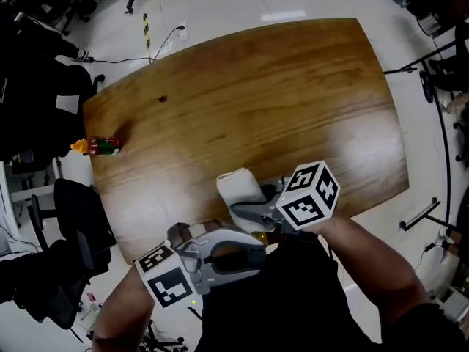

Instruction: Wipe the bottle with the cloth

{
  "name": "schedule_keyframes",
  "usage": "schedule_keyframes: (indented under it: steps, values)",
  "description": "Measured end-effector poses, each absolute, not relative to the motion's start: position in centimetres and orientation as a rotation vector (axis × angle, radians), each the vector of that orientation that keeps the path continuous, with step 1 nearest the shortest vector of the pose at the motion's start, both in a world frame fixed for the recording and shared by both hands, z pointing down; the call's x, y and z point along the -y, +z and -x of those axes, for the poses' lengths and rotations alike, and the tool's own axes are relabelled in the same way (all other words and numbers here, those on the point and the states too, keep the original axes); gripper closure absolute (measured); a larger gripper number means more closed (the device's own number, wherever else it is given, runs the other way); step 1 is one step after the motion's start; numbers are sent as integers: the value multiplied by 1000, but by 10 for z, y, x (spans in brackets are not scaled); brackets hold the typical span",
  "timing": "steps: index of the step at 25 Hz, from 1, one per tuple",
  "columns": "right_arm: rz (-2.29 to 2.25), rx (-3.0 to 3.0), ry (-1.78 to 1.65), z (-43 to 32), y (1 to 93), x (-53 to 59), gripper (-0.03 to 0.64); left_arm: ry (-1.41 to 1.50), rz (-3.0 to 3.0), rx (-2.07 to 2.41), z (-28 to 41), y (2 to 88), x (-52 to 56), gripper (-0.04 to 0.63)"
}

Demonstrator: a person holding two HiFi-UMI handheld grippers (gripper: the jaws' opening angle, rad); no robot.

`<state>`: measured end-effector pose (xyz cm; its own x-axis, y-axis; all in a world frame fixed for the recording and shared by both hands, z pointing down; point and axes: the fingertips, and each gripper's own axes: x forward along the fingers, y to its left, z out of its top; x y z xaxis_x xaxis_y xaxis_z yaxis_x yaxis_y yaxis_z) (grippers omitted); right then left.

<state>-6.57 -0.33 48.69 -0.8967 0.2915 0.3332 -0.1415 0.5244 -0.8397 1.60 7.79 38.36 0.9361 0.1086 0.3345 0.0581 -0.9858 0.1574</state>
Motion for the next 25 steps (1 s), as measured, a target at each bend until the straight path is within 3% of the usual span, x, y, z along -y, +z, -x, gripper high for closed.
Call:
schedule_keyframes:
  steps: [17, 25]
  values:
    - [-82, 2370, 536, 64, 563, -5, 540, 507, -2967, -12, -14, 387, -87, 420]
    - [-484, 2497, 704, 38, 523, 33, 540, 416, -2989, 159, -6, 387, -82, 419]
